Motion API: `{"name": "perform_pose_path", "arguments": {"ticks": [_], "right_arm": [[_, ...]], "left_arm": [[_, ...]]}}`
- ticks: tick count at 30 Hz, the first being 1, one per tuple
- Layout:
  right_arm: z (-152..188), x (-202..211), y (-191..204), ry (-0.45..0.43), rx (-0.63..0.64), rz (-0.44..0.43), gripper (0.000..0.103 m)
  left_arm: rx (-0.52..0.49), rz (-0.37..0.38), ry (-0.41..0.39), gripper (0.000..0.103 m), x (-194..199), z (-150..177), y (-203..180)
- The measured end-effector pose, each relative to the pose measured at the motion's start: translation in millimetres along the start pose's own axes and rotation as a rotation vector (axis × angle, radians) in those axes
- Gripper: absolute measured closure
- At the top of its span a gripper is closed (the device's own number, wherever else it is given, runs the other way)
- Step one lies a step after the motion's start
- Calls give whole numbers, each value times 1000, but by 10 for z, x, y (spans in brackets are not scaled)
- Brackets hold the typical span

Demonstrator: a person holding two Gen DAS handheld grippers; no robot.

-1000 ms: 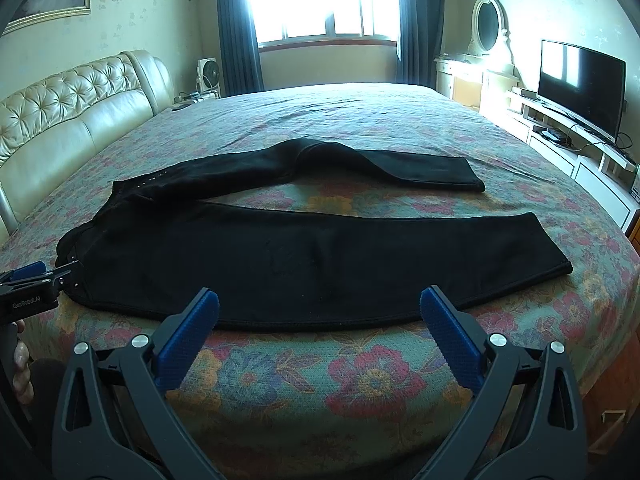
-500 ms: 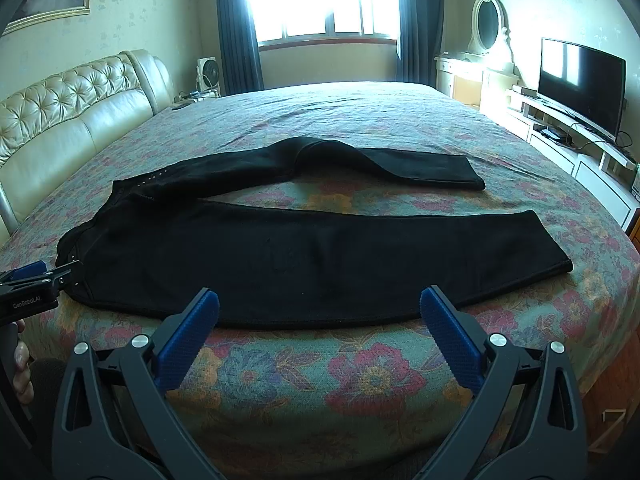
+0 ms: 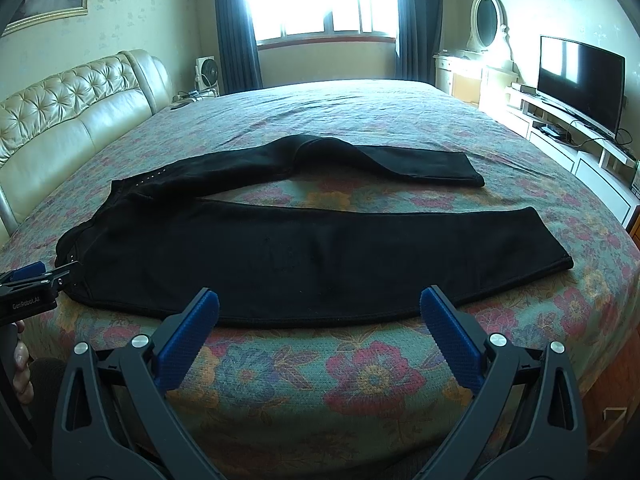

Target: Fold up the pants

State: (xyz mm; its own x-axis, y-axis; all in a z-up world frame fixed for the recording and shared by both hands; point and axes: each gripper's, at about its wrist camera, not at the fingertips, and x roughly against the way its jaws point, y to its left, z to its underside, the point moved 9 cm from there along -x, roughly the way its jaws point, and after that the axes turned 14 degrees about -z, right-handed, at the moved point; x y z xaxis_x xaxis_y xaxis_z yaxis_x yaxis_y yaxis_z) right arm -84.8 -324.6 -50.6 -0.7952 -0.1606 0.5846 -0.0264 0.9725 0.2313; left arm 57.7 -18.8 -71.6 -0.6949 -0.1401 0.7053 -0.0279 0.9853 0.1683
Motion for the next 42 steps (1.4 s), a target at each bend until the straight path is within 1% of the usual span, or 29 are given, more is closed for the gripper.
{"name": "perform_pose_path", "arguments": {"ticks": [15,25,40,42], "right_arm": [[94,-128,-66,39,-9,11,2],[125,-194,-73,58,-10,8,2],[143,-294,-67,73,-13,-3,2],[139,-313,-63,76,-12,-6,2]], "left_arm": [[0,22,-2,4,4,-3,-16],[-34,41,-5,4,17,18,-102],[-37,39,19,4,-66,60,-97],[-36,28,18,4,-74,43,-83]]}}
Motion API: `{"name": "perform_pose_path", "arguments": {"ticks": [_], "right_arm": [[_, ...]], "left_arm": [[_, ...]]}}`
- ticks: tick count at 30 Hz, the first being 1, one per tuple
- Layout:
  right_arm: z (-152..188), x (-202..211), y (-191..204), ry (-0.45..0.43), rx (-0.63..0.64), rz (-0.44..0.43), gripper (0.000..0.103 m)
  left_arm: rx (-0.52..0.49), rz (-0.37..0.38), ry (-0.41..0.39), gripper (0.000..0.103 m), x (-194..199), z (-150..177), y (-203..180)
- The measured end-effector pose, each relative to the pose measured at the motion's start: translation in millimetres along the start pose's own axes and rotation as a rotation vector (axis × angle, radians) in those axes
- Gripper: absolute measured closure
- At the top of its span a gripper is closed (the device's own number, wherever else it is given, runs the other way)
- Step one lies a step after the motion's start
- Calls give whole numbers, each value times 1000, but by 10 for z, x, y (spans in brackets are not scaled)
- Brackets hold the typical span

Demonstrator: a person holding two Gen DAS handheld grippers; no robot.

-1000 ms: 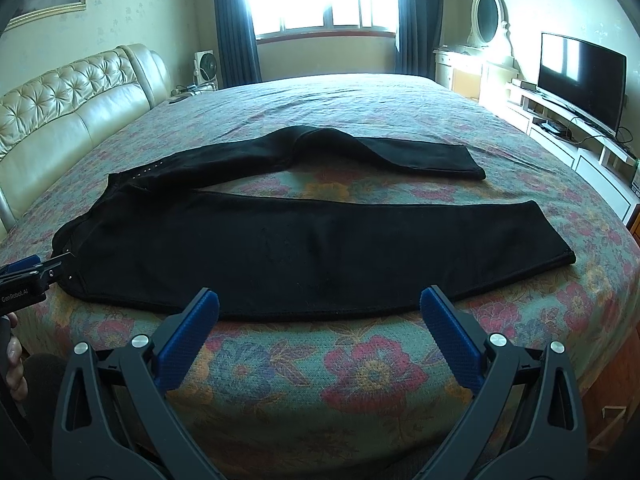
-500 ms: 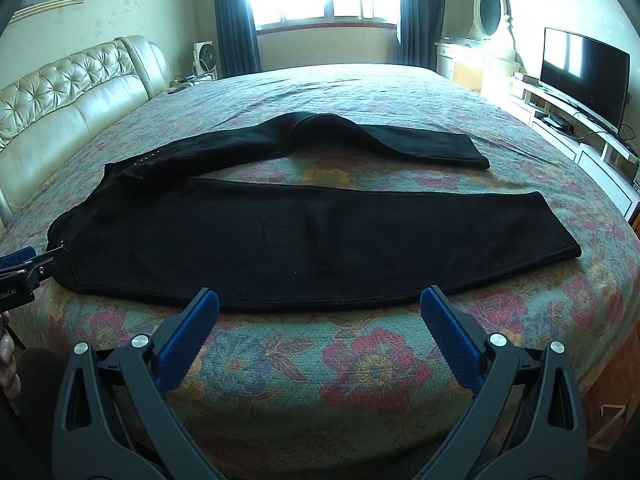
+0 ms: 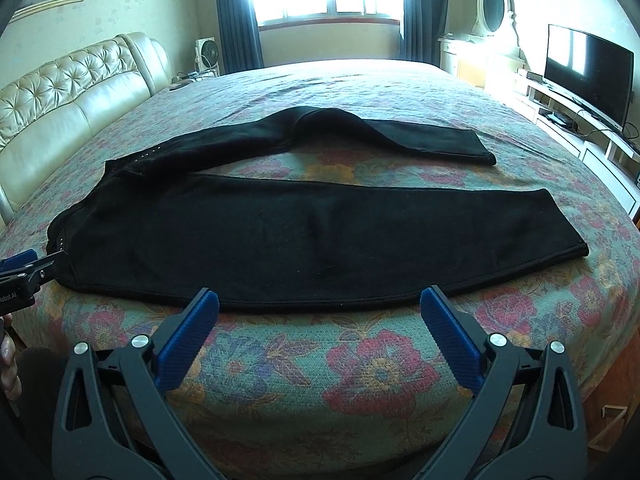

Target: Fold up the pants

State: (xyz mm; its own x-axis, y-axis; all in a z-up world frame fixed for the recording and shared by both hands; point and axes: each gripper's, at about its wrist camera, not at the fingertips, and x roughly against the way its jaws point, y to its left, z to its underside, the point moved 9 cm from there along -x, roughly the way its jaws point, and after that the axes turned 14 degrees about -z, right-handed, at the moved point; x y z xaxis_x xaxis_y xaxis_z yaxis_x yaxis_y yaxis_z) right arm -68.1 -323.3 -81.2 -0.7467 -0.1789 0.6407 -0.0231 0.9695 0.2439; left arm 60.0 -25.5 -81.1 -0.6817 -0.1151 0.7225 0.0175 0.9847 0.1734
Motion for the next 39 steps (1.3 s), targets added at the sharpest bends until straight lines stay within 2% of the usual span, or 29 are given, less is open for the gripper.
{"name": "perform_pose_path", "arguments": {"ticks": [1,3,6,8,11,13,16,17,19,23,26,28,30,32,35,39], "right_arm": [[-9,-12,6,1,2,-2,2],[-32,-32,20,1,6,-8,2],[-66,-76,42,4,14,-14,2],[-80,-112,52,9,19,-20,2],[-107,-169,69,19,25,-25,2],[-131,-216,89,27,25,-35,2],[-201,-282,153,29,37,-47,2],[-231,-303,180,29,45,-51,2],[-293,-348,231,26,56,-61,2],[-399,-468,353,28,78,-85,2],[-441,-578,433,42,93,-106,2],[-452,-654,480,59,102,-125,2],[-450,-734,517,78,109,-137,2],[-444,-804,545,93,113,-145,2],[-437,-892,566,107,104,-158,2],[-434,-1004,602,125,82,-178,2]], "left_arm": [[8,7,-2,4,1,-23,11],[18,72,20,4,-10,-66,4],[-28,116,14,4,-32,-173,22],[-45,115,-13,4,-61,-276,104],[-21,162,24,4,-209,-435,282],[-9,159,23,4,-324,-616,466],[-5,104,-92,4,-482,-1034,829],[-11,113,-115,4,-571,-1164,918],[-53,122,-31,4,-897,-1292,1061],[20,106,25,4,-1517,-1612,1494],[88,187,95,4,-1976,-1752,1689],[139,291,133,4,-2259,-1818,1758],[207,339,160,4,-2554,-1891,1851],[248,346,173,4,-2791,-1958,1914],[236,341,183,4,-3063,-2030,1931],[202,422,188,4,-3229,-2111,1828]]}}
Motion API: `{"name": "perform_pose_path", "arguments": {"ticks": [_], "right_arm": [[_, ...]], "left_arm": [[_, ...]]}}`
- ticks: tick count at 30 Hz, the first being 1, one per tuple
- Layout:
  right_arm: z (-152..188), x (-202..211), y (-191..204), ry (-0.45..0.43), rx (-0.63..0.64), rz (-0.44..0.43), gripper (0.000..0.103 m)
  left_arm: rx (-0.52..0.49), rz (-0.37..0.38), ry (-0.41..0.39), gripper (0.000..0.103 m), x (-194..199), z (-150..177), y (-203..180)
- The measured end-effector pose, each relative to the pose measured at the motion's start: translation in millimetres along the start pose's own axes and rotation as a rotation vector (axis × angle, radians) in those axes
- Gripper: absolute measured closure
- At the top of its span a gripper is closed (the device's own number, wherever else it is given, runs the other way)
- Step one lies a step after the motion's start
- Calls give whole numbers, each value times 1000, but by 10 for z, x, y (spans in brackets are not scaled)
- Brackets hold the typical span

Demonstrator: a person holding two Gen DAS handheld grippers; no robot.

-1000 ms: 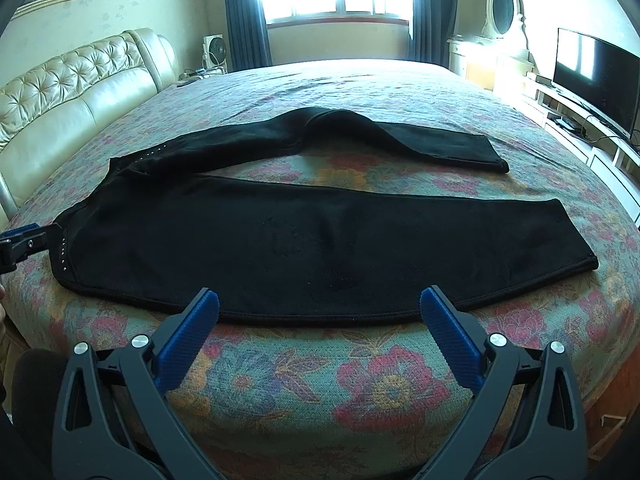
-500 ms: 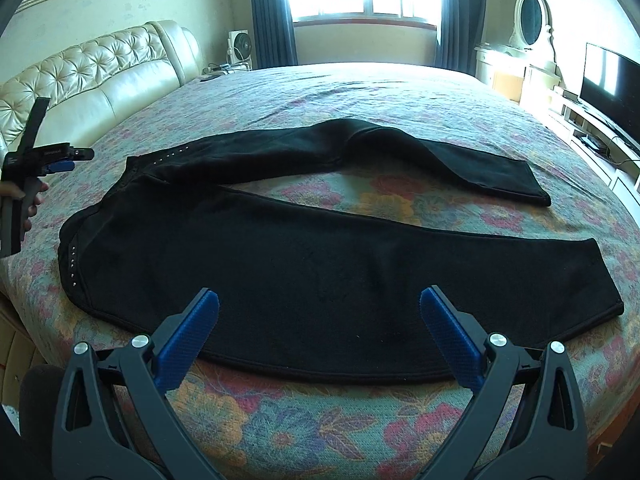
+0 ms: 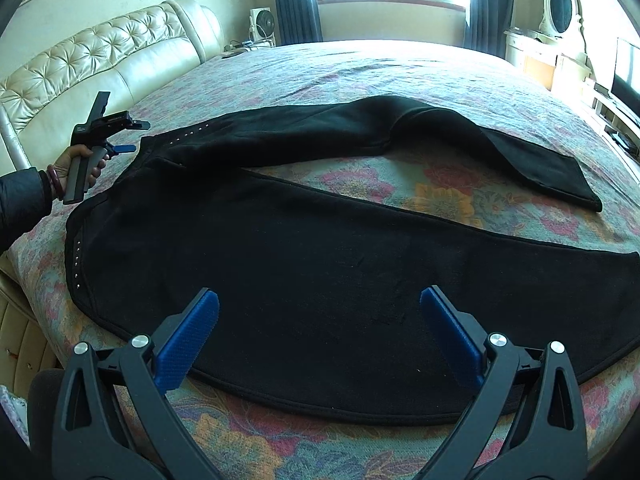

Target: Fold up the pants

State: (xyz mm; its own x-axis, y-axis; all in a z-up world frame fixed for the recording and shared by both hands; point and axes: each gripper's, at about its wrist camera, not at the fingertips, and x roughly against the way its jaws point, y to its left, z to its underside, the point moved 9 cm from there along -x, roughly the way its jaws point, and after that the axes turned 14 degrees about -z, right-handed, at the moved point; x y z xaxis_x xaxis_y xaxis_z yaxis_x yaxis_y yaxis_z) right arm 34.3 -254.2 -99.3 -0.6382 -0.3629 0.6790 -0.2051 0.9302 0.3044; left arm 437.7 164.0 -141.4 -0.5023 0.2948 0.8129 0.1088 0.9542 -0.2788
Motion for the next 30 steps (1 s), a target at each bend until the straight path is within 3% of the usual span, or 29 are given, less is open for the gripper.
{"name": "perform_pose_path", "arguments": {"ticks": [4,10,15,16,17,18,19,22,26,30], "right_arm": [[-9,-100,30,7,-13,-20,2],[14,-168,30,21,-17,-33,2],[77,-228,-8,37,-37,-36,2],[92,-232,-18,42,-43,-37,2],[104,-231,-26,45,-49,-38,2],[112,-231,-40,46,-54,-39,2],[117,-230,-57,44,-59,-38,2],[102,-215,-106,38,-77,-39,2],[-93,-195,-131,24,-61,-79,2],[-717,-228,-153,-14,1,-237,2]], "left_arm": [[-9,32,48,4,-154,35,-29],[12,64,45,4,-191,60,30],[-72,-46,47,5,-235,68,-65],[-94,-71,36,10,-243,73,-83],[-123,-107,22,43,-246,80,-92],[-139,-185,14,65,-265,72,-29],[-119,-167,12,65,-252,64,-16],[-88,-79,10,83,-188,67,-51],[-76,3,-83,84,47,-5,-191],[-39,108,-145,84,277,-56,-290]]}}
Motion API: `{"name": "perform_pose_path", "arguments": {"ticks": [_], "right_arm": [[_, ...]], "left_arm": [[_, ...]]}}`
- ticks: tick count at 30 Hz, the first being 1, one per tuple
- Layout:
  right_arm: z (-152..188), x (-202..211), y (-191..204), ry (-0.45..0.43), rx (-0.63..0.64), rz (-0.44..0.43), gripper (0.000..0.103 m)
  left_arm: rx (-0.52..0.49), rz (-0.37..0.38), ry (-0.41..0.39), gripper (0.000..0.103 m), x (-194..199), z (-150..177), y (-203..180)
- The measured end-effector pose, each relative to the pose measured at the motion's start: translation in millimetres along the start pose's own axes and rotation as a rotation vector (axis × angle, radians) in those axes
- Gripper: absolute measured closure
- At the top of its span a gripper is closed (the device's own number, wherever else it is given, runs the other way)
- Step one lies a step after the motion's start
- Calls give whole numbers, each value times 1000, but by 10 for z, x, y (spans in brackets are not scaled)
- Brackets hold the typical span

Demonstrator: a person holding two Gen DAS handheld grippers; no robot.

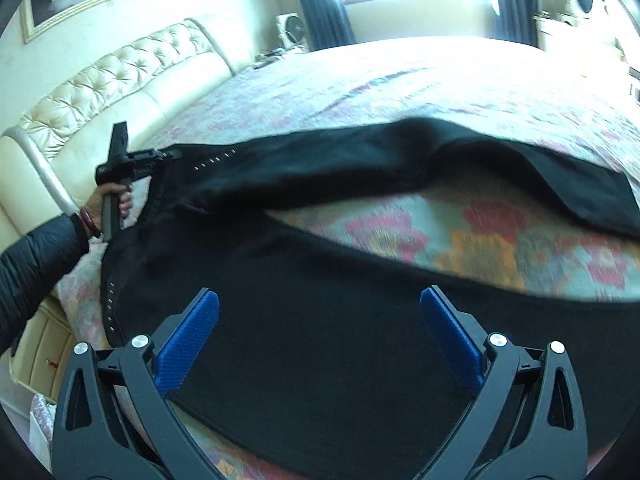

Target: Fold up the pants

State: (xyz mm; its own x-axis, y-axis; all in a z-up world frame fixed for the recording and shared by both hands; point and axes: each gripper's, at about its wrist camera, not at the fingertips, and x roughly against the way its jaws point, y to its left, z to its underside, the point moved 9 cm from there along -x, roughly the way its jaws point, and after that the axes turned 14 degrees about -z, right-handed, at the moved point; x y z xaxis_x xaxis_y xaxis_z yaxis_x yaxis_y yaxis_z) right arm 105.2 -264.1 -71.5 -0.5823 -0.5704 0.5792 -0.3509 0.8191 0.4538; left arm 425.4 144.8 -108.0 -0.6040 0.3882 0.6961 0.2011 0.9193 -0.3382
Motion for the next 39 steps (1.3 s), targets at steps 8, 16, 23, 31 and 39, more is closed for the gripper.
{"name": "perform_pose_path", "arguments": {"ticks": [8,16,23,31,39], "right_arm": [[-1557,-833,-852,176,161,-33,2],[-1885,-2094,-1613,469,246,99,2],[-1712,-2429,-1592,636,255,24,47],[-1574,-2375,-1541,738,261,-31,57],[-1656,-1905,-1361,591,363,5,93]], "left_arm": [[70,41,-23,84,45,-41,-18],[97,42,-27,84,18,-51,47],[67,10,23,84,-151,25,72],[157,36,69,83,-287,70,282],[120,11,47,94,-264,54,226]]}}
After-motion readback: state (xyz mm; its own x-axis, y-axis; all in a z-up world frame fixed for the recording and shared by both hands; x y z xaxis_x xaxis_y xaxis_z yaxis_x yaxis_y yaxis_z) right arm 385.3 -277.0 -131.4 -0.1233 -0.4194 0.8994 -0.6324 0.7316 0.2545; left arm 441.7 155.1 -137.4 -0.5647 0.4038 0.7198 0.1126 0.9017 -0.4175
